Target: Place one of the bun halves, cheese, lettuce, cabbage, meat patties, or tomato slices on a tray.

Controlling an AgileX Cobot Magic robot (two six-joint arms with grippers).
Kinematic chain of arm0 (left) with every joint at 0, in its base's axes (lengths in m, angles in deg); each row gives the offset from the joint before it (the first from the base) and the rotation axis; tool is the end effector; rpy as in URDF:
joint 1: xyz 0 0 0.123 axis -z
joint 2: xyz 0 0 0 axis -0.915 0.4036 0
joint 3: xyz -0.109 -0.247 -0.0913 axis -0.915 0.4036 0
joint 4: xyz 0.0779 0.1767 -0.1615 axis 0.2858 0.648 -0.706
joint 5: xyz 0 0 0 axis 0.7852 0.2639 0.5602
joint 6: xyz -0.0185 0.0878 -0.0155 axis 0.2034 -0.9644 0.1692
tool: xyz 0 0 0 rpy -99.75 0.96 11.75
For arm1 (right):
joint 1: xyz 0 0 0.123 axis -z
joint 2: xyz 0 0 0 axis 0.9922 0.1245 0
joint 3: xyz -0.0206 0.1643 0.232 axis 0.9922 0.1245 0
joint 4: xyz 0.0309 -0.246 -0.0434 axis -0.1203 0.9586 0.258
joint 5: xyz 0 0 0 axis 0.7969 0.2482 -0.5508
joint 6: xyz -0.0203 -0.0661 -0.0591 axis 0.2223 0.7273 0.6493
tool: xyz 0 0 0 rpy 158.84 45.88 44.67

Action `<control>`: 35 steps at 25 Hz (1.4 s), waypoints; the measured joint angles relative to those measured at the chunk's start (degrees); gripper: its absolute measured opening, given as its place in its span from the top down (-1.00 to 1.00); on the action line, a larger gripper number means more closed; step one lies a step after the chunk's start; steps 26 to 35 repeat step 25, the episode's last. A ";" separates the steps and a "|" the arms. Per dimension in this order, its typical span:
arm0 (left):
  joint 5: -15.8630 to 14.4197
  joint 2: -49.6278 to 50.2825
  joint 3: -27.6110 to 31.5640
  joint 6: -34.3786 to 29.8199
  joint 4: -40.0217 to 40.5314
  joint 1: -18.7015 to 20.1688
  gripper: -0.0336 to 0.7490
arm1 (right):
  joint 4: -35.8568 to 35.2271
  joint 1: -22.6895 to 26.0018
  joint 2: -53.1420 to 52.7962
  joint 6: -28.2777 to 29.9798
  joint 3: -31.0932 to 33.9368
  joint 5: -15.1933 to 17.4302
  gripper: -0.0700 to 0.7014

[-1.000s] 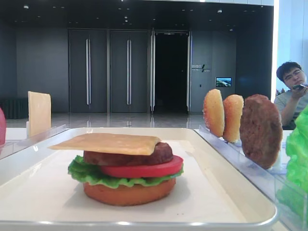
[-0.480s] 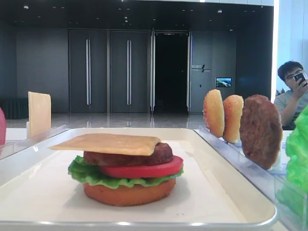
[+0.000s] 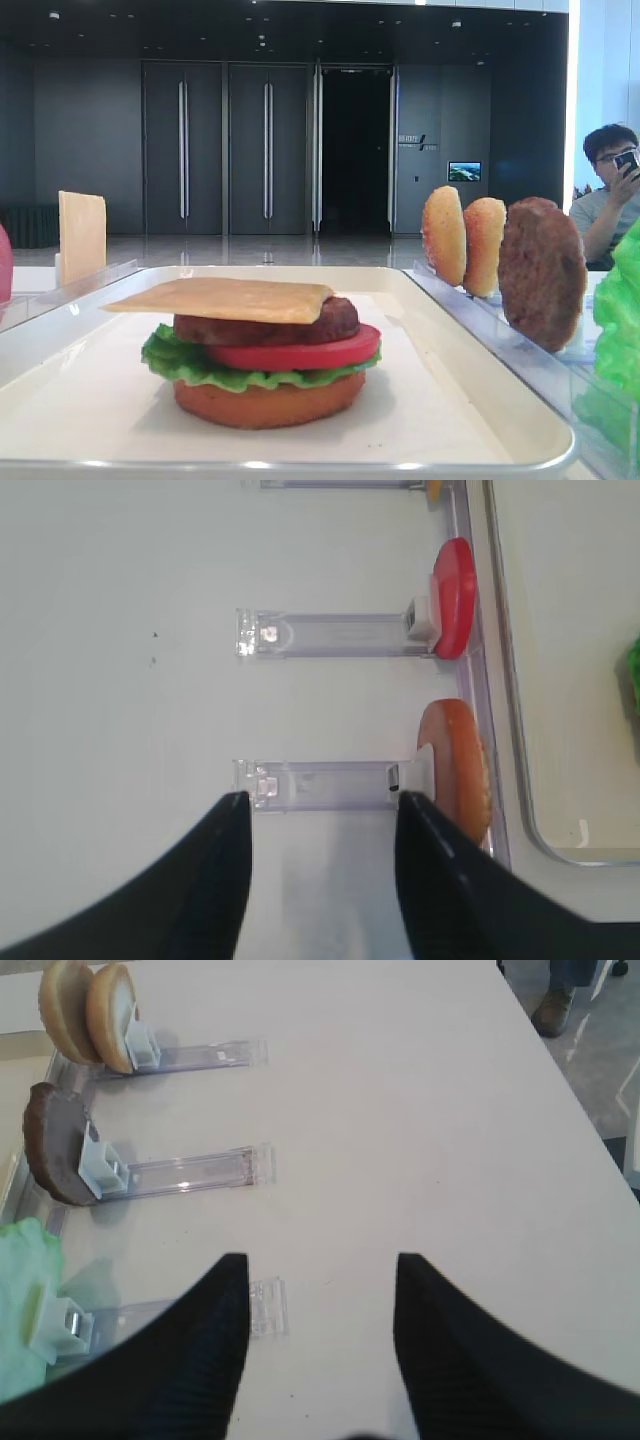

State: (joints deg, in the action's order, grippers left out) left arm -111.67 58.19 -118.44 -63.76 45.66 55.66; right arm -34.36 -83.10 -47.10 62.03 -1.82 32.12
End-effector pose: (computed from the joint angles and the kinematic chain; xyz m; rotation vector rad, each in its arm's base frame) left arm 0.0753 0.0045 0.3229 -0.0373 2.4283 0.0077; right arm -0.0093 -0.0006 0.2708 0.0638 2.1148 0.0324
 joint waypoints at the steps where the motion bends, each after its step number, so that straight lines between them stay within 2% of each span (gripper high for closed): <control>1: 0.65 -2.72 1.87 -0.32 0.00 0.00 0.00 | 0.00 0.00 0.00 0.00 0.00 0.00 -0.09; 4: 2.13 -9.69 6.42 -1.19 -0.04 0.00 0.00 | 0.00 0.00 0.00 0.00 0.00 0.00 -0.09; 9: 2.87 -18.86 12.33 -1.49 0.01 0.00 0.04 | 0.00 0.00 0.00 0.00 0.00 0.00 -0.09; 17: 2.81 -31.36 13.95 -1.51 0.31 0.22 0.16 | 0.00 0.00 0.00 0.00 0.00 0.00 -0.09; 24: 2.29 -32.63 14.06 -1.51 0.70 2.61 0.31 | 0.00 0.00 0.00 0.00 0.00 0.00 -0.09; 35: 2.14 -32.63 14.06 -1.46 0.72 2.61 0.31 | 0.00 0.00 0.00 0.00 0.00 0.00 -0.09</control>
